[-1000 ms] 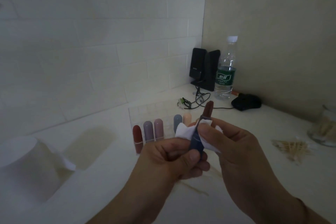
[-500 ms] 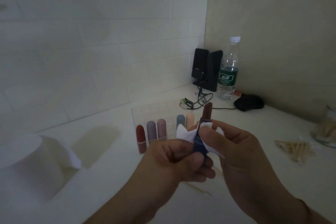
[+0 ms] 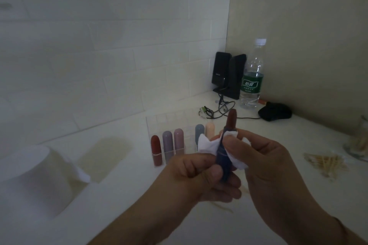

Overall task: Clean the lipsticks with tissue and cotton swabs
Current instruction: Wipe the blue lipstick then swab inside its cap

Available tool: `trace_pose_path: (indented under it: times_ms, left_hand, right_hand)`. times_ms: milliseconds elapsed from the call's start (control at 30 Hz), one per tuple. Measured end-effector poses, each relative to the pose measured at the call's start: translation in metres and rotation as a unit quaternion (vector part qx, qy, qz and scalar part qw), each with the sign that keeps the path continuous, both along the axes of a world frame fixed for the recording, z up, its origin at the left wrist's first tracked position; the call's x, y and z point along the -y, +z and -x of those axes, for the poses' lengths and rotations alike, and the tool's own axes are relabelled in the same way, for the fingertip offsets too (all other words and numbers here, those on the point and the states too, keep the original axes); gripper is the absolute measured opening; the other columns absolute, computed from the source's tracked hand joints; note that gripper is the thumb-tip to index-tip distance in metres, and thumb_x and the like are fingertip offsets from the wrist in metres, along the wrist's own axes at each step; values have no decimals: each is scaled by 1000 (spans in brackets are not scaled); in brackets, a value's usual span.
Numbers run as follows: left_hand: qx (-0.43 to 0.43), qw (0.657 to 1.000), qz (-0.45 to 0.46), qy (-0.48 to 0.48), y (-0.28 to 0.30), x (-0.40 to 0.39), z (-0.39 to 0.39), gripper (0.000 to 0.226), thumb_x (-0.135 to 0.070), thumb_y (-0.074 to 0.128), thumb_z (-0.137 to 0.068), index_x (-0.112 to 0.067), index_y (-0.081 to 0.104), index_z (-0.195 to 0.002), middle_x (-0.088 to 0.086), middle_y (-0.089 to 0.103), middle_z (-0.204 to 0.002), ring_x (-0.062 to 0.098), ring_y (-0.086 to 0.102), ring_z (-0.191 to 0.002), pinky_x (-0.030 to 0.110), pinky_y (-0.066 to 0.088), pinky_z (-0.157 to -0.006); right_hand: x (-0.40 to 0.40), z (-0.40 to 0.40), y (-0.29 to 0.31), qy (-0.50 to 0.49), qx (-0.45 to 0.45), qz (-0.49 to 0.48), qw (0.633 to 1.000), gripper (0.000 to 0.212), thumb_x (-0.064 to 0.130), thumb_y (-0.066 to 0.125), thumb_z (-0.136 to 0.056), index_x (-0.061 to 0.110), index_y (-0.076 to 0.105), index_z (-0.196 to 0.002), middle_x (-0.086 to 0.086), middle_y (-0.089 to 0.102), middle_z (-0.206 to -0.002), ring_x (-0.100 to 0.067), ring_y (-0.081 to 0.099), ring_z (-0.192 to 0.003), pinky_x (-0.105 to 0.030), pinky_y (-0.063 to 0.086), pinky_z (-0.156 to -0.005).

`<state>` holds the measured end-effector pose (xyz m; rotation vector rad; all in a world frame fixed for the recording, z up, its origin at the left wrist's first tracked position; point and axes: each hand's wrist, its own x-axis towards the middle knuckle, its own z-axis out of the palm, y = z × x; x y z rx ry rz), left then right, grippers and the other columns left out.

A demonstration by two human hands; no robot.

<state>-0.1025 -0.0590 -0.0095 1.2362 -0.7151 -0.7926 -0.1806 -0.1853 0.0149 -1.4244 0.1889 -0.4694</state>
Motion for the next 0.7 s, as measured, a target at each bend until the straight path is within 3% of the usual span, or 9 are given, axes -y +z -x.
trace_pose_path:
  times_ms: [167,267,367,433,500,567,633,700]
  left_hand:
    - [82,984,-14,159,6,4,10,18,-16,77,-67,-13,79,-84,9,75,-78,23,73,-73,27,59,-71]
    - [203,936,-50,284,8,4,14,16,-11,85,-62,-16,77,-74,-5,74,-71,13,71,-67,15,54,-64]
    - [255,919,-71,291,5,4,12,20,-14,86,-61,-18,70,-72,-7,74,-74,10,70,-70,18,56,-66]
    - [198,949,-66,235,3,3,9,18,-15,84,-65,-15,69,-74,1,75,-78,17,71,-75,20,56,-69]
    - [52,990,-25,130,5,3,7,14,-21,77,-76,-10,72,-84,12,74,-86,26,72,-78,29,59,-71]
    - [-83,995,21,51,6,3,6,22,-26,68,-84,-8,74,-93,21,71,-92,28,71,-77,32,60,-69]
    - [-105,993,37,50,4,3,4,25,-24,68,-82,-5,75,-96,22,71,-90,25,71,-73,28,59,-65]
    - [-73,992,39,91,3,5,5,21,-19,71,-77,-4,77,-91,20,72,-85,24,71,-70,25,58,-62]
  right_hand:
    - [-1,-2,-1,-34,26,-15,999,25,27,67,-64,11,78,-81,-11,74,-77,-19,67,-62,-18,50,-50]
    - [-3,-2,0,-29,35,-42,998,22,23,68,-62,12,79,-78,-10,74,-78,-17,71,-68,-14,50,-52]
    - [-5,-3,0,-24,35,-28,999,23,23,69,-59,13,79,-77,-9,75,-78,-15,71,-71,-12,50,-54]
    - [-5,-2,0,-26,35,-31,999,23,23,69,-59,13,79,-77,-10,74,-75,-19,70,-67,-15,50,-51]
    - [-4,0,2,-22,31,-18,999,23,25,73,-60,12,78,-78,-21,68,-70,-27,61,-61,-19,48,-47]
    - [-3,1,2,-21,27,-2,999,26,29,78,-60,11,77,-78,-31,62,-75,-29,54,-62,-22,47,-48]
    - [0,0,0,-31,28,6,999,27,32,76,-62,12,77,-80,-24,67,-77,-25,59,-64,-23,49,-53]
    - [1,-2,-2,-38,33,9,999,26,30,77,-65,12,78,-83,-11,73,-79,-16,65,-68,-25,48,-59]
